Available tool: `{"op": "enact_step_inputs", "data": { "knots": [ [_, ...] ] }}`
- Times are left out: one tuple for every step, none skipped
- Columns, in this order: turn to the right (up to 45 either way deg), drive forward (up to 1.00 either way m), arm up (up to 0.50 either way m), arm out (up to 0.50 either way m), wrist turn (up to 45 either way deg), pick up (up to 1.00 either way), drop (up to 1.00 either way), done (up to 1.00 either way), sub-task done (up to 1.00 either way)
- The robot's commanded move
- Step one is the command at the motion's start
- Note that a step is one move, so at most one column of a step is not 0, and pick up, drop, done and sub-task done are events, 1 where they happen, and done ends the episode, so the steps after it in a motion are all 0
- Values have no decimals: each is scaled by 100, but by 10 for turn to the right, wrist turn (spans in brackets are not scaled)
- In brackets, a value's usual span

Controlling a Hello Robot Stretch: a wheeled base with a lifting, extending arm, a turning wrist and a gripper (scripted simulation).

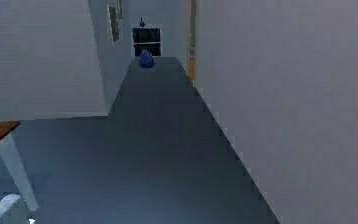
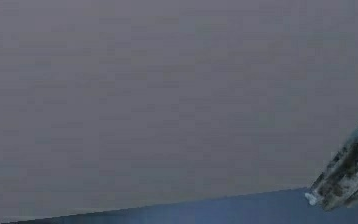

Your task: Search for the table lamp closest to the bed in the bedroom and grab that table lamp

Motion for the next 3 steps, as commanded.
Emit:
{"op": "enact_step_inputs", "data": {
  "knots": [
    [0,100,0,0,0,0,0,0,0],
    [0,100,0,0,0,0,0,0,0],
    [0,100,0,0,0,0,0,0,0]
  ]
}}
